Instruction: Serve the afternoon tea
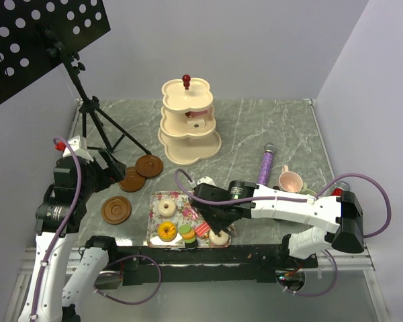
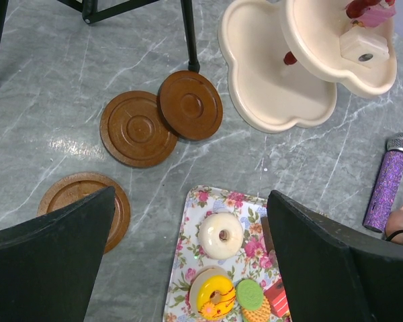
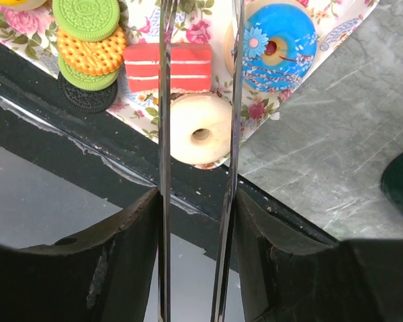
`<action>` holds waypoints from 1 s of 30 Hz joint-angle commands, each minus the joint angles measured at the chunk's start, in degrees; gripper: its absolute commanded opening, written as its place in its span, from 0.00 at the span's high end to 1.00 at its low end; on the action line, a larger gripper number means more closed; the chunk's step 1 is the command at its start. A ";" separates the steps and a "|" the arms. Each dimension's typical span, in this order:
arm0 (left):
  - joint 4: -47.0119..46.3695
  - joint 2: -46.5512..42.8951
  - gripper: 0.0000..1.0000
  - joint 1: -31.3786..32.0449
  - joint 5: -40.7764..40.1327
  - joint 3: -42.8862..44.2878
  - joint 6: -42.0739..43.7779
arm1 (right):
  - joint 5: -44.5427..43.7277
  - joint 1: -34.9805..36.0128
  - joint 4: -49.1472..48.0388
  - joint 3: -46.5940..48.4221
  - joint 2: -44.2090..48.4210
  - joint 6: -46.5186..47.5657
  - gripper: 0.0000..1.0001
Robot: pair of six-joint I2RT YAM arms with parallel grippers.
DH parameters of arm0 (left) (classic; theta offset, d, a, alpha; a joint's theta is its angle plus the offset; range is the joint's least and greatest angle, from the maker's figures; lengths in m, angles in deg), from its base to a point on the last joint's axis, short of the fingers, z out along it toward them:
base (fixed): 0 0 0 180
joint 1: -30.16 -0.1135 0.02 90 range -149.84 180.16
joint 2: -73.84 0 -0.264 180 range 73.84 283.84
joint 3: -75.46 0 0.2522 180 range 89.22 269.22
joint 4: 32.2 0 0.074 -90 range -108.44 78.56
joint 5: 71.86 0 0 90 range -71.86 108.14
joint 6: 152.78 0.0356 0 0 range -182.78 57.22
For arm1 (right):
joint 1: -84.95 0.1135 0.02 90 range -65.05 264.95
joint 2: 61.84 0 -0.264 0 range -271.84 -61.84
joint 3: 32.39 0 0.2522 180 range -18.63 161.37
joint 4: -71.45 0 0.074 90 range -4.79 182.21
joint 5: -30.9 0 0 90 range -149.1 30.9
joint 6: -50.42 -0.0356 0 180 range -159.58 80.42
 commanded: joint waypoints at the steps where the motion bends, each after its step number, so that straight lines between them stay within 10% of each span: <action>1: -0.55 -0.66 0.00 0.04 0.77 0.37 0.33 | -1.84 0.31 -0.72 1.91 0.45 -0.53 0.50; 11: -0.11 -0.83 0.00 0.12 0.51 1.24 1.03 | -3.24 0.05 -0.45 2.79 2.99 -0.80 0.70; 30: -4.59 5.94 0.00 0.04 6.48 10.03 -3.44 | -1.49 -16.21 6.31 28.52 2.31 13.96 0.72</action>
